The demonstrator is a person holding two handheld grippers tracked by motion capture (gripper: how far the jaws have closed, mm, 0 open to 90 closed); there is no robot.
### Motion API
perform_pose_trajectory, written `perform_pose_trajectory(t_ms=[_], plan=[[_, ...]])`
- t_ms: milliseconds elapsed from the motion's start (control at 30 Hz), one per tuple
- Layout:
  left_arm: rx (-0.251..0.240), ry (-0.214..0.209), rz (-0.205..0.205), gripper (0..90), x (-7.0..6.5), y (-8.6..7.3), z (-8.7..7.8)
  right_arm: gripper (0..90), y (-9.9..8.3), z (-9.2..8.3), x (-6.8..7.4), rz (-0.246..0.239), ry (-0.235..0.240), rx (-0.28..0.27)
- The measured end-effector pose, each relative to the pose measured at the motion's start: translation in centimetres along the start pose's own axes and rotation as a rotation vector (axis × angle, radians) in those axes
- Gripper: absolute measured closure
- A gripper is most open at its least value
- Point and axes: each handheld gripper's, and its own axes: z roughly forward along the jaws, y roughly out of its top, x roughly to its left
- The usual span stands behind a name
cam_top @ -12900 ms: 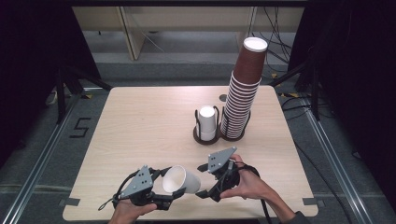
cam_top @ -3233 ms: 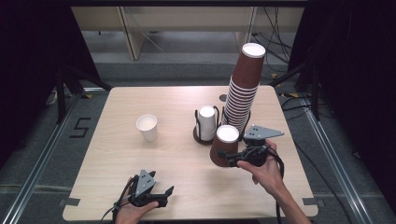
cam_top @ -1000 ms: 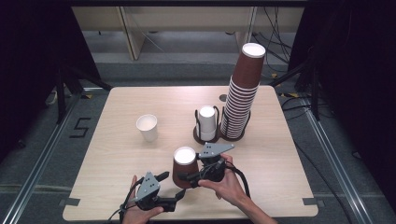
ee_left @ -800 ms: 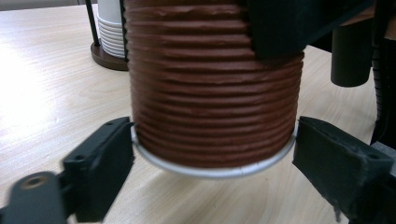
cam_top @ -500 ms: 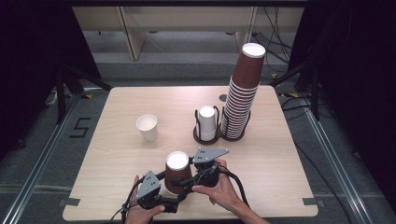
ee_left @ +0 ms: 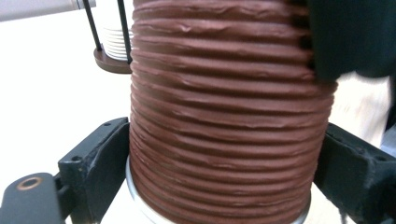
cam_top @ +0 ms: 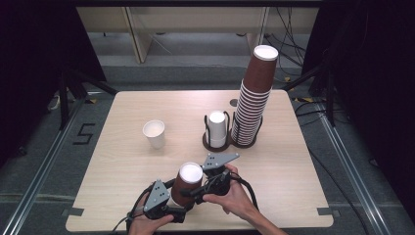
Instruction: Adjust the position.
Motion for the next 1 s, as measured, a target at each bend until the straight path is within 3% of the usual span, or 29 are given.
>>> perform_pose_trajectory(t_ms=[67, 100, 200, 333, 367, 533, 567, 700, 833, 1000], plan=[[0.040, 0.009, 0.035, 11.7, -0.1, 0.0, -0.1, 15.2, 0.3, -0.4, 0.1, 0.008, 0.004, 0.014], [0.039, 0.005, 0.042, 11.9, -0.1, 0.0, 0.0, 15.2, 0.6, -0.6, -0.1, -0.013, 0.022, 0.014], [0.059, 0.007, 0.077, 12.4, -0.3, 0.0, -0.1, 15.3, 1.2, -1.6, 0.0, -0.028, 0.016, 0.056], [0.109, 0.024, 0.160, 12.5, -0.3, 0.3, -0.2, 15.6, 1.5, -2.5, 0.0, -0.024, 0.025, 0.111], [0.118, 0.035, 0.176, 12.6, -0.4, 0.3, -0.3, 15.5, 1.5, -2.6, -0.1, -0.046, 0.028, 0.118], [0.158, 0.046, 0.242, 12.8, -0.7, 0.4, -0.3, 15.6, 1.2, -2.5, -0.2, -0.043, 0.036, 0.170], [0.188, 0.050, 0.282, 12.8, -0.7, 0.5, -0.4, 15.7, 1.2, -2.4, -0.3, -0.048, 0.038, 0.177], [0.203, 0.047, 0.300, 12.7, -0.9, 0.7, -0.5, 17.4, 1.0, -2.0, -0.2, -0.052, 0.043, 0.203], [0.191, 0.037, 0.291, 12.2, -0.9, 0.7, -0.5, 21.6, 0.9, -1.9, -0.1, -0.063, 0.043, 0.213], [0.051, 0.010, 0.194, 5.4, -0.4, 0.3, -0.5, 23.5, 1.3, -2.6, -0.3, -0.035, 0.052, 0.181]])
